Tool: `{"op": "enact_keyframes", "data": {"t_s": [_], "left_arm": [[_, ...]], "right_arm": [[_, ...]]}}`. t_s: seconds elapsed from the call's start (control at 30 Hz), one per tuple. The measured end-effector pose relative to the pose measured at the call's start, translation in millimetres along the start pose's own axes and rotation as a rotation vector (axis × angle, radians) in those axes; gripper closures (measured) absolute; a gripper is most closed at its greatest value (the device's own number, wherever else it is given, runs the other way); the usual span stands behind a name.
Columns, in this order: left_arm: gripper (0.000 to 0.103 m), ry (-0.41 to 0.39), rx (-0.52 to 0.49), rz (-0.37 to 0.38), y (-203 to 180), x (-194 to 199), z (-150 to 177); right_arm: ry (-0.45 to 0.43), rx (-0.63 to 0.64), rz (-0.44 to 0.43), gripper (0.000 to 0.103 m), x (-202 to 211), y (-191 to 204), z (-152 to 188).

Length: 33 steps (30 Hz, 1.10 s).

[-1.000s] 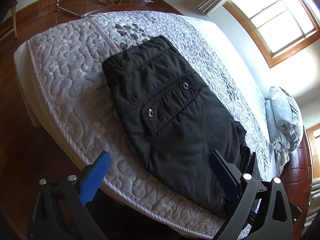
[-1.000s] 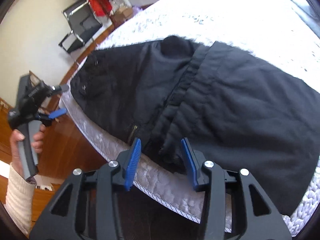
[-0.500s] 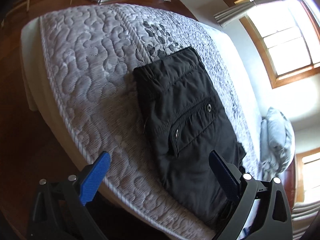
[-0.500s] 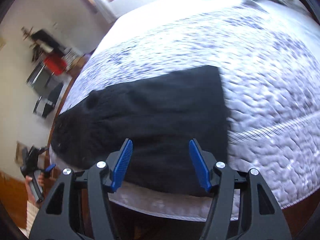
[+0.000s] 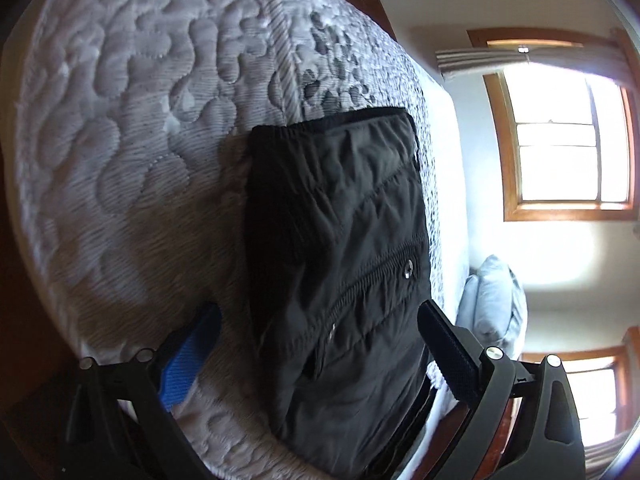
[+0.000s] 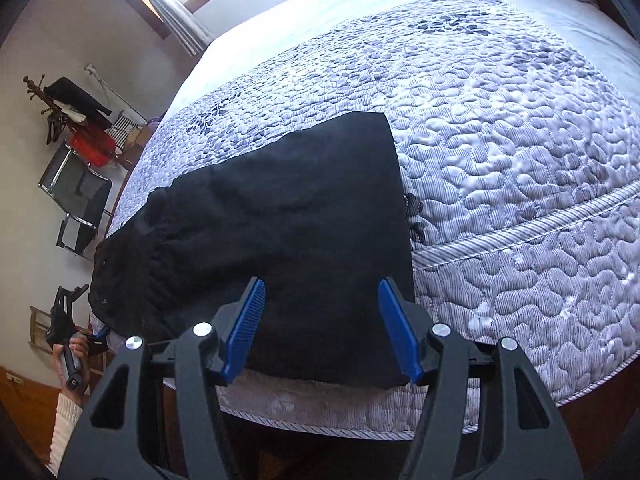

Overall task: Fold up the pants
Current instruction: 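Grasp the edge of the folded black pants with the left tool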

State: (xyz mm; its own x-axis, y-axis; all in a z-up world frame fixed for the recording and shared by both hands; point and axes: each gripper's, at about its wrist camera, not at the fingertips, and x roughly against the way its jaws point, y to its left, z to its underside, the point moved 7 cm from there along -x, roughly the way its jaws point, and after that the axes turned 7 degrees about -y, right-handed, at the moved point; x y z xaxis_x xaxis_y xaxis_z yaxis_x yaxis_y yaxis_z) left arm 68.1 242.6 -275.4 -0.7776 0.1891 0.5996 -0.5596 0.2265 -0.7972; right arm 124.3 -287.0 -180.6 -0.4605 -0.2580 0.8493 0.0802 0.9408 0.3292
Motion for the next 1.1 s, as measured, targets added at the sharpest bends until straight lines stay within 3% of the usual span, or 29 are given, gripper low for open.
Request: {"op": "enact_keyframes", "data": {"t_s": [0.13, 0.23, 0.3, 0.4, 0.47, 0.67, 0.83, 1.1], "left_arm": [[0.006, 0.003, 0.024, 0.064, -2, -7, 2], [0.013, 0.041, 0.053, 0.106, -8, -17, 8], [0.014, 0.035, 0.049, 0.094, -10, -22, 10], [0.030, 0.037, 0.042, 0.056, -8, -29, 12], [0.053, 0.042, 0.045, 0.012, -2, -35, 13], [0.077, 0.035, 0.081, 0.044, 3, -34, 18], [0.086, -0.010, 0.025, 0.044, -13, -23, 23], [0.089, -0.035, -0.043, 0.074, -37, -14, 28]], "right_arm": [[-0.004, 0.003, 0.001, 0.042, -1, 1, -3], [0.001, 0.005, 0.007, 0.042, -4, 1, -4], [0.003, 0.006, 0.006, 0.042, -5, 3, -5], [0.003, 0.017, 0.006, 0.042, -6, 6, -6], [0.007, 0.026, 0.011, 0.042, -7, 8, -6], [0.020, 0.026, 0.022, 0.042, -11, 5, -2], [0.018, 0.024, 0.027, 0.042, -9, 3, -2], [0.002, -0.008, 0.037, 0.042, -1, -9, -3]]}}
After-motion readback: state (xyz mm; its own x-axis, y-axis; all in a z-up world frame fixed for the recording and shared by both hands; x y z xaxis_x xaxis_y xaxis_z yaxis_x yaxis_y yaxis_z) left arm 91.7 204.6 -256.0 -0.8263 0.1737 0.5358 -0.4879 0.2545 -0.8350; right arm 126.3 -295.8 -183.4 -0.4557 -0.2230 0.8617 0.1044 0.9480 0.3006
